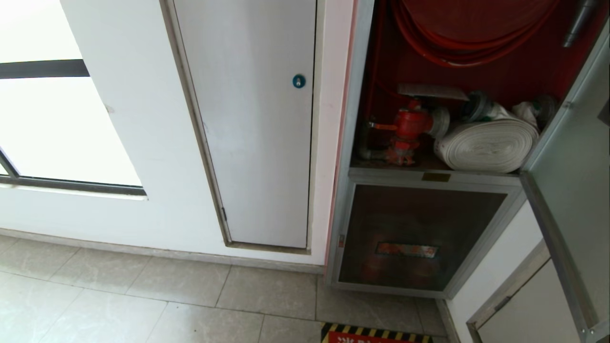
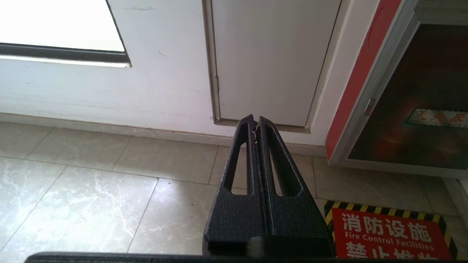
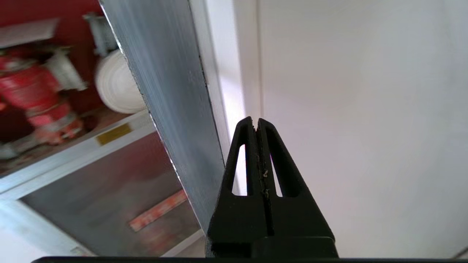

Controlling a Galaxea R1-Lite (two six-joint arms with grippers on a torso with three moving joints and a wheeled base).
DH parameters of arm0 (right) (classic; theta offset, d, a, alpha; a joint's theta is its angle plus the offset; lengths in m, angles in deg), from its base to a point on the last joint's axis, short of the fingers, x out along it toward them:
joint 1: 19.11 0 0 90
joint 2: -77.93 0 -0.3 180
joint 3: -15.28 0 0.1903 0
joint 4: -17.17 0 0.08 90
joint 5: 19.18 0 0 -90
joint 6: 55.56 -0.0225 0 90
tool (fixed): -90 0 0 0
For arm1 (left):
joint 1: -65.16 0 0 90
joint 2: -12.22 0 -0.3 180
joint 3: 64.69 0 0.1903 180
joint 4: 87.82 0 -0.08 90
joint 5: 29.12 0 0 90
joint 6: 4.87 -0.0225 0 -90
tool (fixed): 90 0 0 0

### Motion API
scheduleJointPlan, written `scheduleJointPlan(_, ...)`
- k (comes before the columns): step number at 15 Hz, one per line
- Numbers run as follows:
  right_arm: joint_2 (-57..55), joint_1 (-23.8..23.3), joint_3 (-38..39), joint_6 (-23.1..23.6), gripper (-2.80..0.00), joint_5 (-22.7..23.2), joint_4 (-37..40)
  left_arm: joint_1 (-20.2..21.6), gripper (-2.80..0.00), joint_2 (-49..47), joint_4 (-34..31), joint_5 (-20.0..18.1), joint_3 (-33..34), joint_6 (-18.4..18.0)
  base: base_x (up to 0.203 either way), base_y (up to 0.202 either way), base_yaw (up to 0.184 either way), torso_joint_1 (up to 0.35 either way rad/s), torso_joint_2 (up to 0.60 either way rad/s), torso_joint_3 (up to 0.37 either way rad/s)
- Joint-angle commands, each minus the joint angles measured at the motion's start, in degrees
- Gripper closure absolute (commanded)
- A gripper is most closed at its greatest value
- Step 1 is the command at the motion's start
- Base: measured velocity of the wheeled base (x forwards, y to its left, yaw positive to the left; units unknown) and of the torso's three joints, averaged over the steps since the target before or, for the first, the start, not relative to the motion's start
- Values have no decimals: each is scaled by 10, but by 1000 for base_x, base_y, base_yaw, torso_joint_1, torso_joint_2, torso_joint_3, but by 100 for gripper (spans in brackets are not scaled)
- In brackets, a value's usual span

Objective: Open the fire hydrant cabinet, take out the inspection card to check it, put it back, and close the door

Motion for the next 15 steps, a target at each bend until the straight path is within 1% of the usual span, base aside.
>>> scheduleJointPlan(1, 5, 38, 1, -1, 0, 0, -1, 0, 0, -1, 0, 0, 0, 0, 0, 0, 0, 0, 0, 0)
scheduleJointPlan(5, 4, 83, -2, -1, 0, -1, -2, 0, 0, -1, 0, 0, 0, 0, 0, 0, 0, 0, 0, 0)
scheduleJointPlan(9, 6, 142, -3, -3, 0, -1, -1, 0, 0, -1, 0, 0, 0, 0, 0, 0, 0, 0, 0, 0)
scheduleJointPlan(15, -14, 252, -14, -11, 0, 0, -4, 0, 0, -1, 0, 0, 1, 0, 0, 0, 0, 0, 0, 0)
